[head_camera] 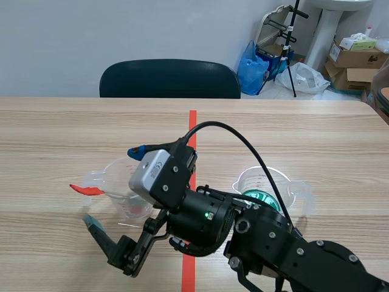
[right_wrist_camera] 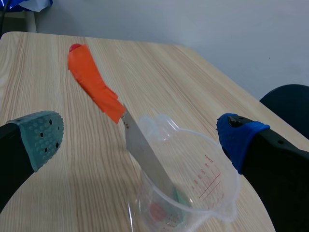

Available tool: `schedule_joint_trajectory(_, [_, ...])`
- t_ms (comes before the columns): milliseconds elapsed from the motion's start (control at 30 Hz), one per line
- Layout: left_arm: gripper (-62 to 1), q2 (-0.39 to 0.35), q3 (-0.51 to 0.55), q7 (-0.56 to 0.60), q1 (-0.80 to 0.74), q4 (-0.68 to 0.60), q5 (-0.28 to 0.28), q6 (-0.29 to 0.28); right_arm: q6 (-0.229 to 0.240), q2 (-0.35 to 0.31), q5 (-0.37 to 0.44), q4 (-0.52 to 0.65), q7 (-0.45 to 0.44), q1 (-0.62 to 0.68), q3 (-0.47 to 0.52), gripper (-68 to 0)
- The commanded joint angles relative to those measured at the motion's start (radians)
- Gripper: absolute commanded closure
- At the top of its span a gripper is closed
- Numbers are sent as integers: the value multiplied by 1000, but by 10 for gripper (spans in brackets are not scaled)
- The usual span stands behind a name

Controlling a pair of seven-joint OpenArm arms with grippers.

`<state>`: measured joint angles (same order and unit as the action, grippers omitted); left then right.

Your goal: Do the redox reaction experiment

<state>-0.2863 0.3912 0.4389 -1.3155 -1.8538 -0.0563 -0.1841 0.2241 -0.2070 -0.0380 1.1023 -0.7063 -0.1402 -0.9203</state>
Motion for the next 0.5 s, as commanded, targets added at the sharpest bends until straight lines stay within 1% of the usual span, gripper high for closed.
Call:
schedule_joint_trajectory(0, [-623, 0, 2, 14, -1, -4, -10, 2, -1, 14, 10, 1, -18, -27, 1, -679])
schedule_joint_trajectory(133, [-623, 1, 2, 14, -1, -4, -10, 2, -2, 28, 10, -25, -19, -41, -7, -679])
schedule_joint_trajectory(200, [-623, 1, 2, 14, -1, -4, -10, 2, -23, 32, 10, -31, -20, -42, -12, -679])
schedule_joint_trajectory(367, [-623, 1, 2, 16, -1, -4, -10, 2, -23, 33, 11, -33, -61, -43, -13, -679])
schedule_joint_trajectory(467, [-623, 1, 2, 31, -1, -4, -10, 2, -23, 32, 11, -33, -64, -43, -13, -679])
